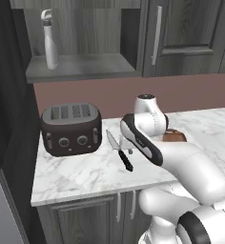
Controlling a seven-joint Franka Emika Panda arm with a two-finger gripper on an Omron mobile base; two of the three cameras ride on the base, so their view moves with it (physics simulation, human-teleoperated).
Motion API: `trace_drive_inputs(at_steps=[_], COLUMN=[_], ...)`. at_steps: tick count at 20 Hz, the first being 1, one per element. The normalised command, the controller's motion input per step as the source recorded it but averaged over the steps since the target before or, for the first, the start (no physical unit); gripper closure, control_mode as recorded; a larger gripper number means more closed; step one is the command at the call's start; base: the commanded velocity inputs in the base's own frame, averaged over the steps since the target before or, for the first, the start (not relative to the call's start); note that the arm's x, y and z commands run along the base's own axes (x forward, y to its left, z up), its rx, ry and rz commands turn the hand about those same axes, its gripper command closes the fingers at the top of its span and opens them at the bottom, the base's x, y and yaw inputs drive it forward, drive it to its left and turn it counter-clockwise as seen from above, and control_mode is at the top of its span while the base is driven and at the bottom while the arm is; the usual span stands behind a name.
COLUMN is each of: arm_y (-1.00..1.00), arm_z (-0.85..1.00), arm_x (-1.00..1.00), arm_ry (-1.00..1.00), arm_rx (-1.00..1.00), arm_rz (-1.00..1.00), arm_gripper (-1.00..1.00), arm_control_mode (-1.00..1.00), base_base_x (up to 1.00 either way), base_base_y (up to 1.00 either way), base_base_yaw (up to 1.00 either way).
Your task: Move the cutting board and knife to the sink. Then move spray from the cabinet to the counter.
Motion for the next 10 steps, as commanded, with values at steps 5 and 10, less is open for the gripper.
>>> trace_drive_inputs(at_steps=[5,10], arm_y=[0.08,0.06], arm_z=[-0.45,-0.41], arm_x=[0.02,0.07], arm_ry=[0.0,0.0], arm_rx=[0.0,0.0], arm_rz=[0.0,0.0], arm_gripper=[-1.0,-1.0], arm_control_mode=[-1.0,-1.0], base_base_x=[0.0,0.0], base_base_y=[0.0,0.0], base_base_yaw=[0.0,0.0])
